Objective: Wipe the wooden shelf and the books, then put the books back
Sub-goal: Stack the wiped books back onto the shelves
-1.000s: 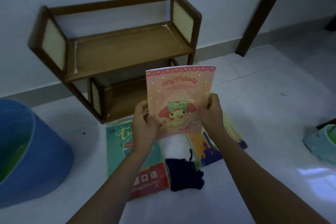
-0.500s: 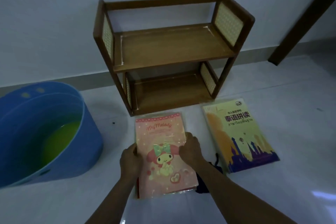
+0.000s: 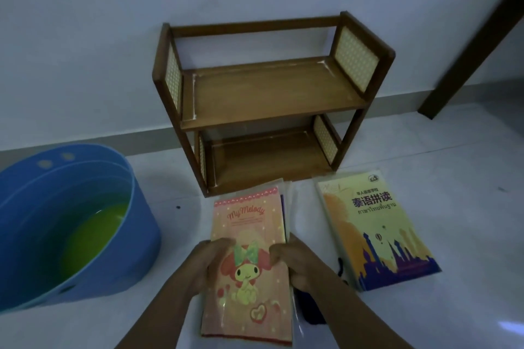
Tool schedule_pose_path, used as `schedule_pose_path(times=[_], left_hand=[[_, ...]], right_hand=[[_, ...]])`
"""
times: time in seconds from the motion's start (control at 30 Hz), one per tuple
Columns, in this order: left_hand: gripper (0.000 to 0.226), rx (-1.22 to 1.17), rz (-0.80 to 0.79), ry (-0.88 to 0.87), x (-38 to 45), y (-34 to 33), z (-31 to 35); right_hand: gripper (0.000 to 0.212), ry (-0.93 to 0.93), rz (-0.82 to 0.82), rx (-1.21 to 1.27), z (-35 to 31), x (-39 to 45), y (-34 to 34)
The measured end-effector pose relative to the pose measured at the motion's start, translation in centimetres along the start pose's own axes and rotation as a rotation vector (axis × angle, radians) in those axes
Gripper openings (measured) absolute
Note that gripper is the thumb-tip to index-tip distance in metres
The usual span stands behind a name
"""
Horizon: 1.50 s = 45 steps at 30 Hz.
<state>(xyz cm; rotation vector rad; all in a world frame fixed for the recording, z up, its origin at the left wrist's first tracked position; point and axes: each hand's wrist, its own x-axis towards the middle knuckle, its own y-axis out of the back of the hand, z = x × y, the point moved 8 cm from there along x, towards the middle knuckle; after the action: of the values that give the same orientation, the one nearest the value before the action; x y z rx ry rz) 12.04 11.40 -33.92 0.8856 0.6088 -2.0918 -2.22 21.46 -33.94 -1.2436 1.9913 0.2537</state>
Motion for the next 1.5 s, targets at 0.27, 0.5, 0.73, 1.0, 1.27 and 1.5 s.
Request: schedule_pose_path(times=[0.27,0.5,0.73,1.0,1.27,1.5], left_hand=[[0.038,0.114,0.113,-0.557,-7.0,0.4,5.6],[0.040,0.197,0.229,-0.834,-9.5,-1.1,8.5],[0.036,0.338,0.266,-0.750,-7.2,0.9,5.8],[0.065,0.238,0.227,-0.727,-8.7,1.0,7.2],[0.100,1.634,0.359,-0.871,-15.7,-8.0,17.9],[0.035,1.701,0.362,-0.844,-11.3,-8.7,17.1]], right_hand=[[0.065,0.425,-0.204,-0.204,-6.5,-6.2,-0.9],[0.055,0.465,0.006,-0.379,-7.5,-4.2,1.4],[0.020,0.391,0.050,-0.414,-4.8,-3.7,2.3],[0.051,0.384,0.092,-0.434,-4.3,-2.5,2.6],[0.037,0.398,0.116,-0.478,-4.8,-1.9,2.8],[0.049,0.434,0.121,-0.440,-6.3,-1.8,2.4]])
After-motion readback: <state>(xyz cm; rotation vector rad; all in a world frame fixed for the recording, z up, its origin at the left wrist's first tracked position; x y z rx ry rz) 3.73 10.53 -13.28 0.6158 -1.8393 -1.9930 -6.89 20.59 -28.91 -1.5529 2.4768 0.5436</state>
